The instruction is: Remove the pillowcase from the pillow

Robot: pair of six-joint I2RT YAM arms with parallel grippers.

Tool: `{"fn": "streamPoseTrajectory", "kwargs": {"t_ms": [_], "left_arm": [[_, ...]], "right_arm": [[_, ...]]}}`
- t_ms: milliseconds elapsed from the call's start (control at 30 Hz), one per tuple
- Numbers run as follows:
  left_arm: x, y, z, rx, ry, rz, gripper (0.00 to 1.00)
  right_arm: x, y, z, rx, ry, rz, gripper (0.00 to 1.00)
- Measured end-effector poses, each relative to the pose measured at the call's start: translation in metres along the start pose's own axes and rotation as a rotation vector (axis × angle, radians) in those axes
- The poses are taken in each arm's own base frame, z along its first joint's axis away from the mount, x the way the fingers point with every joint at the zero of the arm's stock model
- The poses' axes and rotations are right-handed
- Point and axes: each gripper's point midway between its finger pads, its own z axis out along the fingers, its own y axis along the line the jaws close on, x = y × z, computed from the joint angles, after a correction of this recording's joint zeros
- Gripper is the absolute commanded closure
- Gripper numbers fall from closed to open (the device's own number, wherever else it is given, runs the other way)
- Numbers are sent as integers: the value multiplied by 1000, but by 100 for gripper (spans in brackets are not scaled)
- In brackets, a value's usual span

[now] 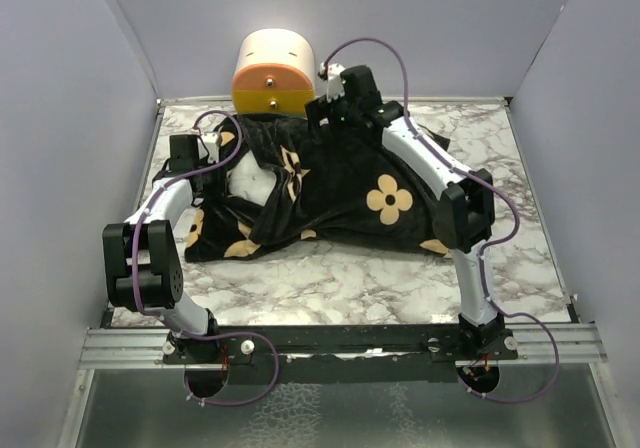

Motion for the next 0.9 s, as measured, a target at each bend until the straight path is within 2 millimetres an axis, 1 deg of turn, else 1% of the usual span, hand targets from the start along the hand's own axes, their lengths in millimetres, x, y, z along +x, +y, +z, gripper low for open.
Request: {"fn": "streamPoseTrajectory", "kwargs": {"t_ms": [67, 133, 167, 233, 267, 333, 400, 467, 533, 567, 600, 633, 667, 700, 733, 833, 900], "left_arm": [[2, -9, 0, 56, 8, -12, 66], [3, -18, 1, 106, 17, -30, 76], [3, -23, 1, 137, 22, -40, 82], [-1, -33, 1, 192, 28, -64, 91], [-3, -38, 1, 219, 31, -79, 94], [-10, -46, -3, 261, 28, -106, 100], [-22, -52, -10, 293, 17, -130, 100], [-43, -56, -18, 314, -17, -141, 100], [-72, -60, -32, 330, -64, -140, 100], [-89, -62, -41, 337, -96, -131, 100], [-110, -67, -53, 346, -133, -117, 100], [-127, -72, -63, 355, -167, -98, 100], [-149, -80, -78, 365, -213, -70, 100], [-164, -87, -89, 373, -245, -47, 100], [-186, -99, -108, 384, -292, -7, 100], [-232, -134, -154, 404, -414, 106, 100], [-258, -159, -188, 412, -499, 178, 100]], "right_arm": [[33, -3, 17, -9, 76, -6, 6], [76, -2, 27, -30, 168, 0, 15], [94, 0, 29, -43, 203, 7, 19], [116, 3, 29, -70, 217, 21, 29], [121, 5, 25, -85, 200, 34, 34], [124, 9, 11, -112, 165, 51, 43], [120, 17, -9, -145, 128, 77, 49], [117, 27, -24, -182, 97, 101, 56], [117, 38, -35, -226, 74, 128, 64], [118, 42, -39, -246, 66, 143, 68], [119, 47, -41, -264, 56, 161, 73], [120, 50, -41, -276, 51, 172, 80], [120, 54, -42, -290, 44, 186, 85], [119, 57, -42, -300, 40, 194, 89], [117, 62, -42, -312, 29, 196, 92], [104, 79, -44, -344, -15, 188, 99], [86, 89, -51, -364, -68, 171, 99]]}}
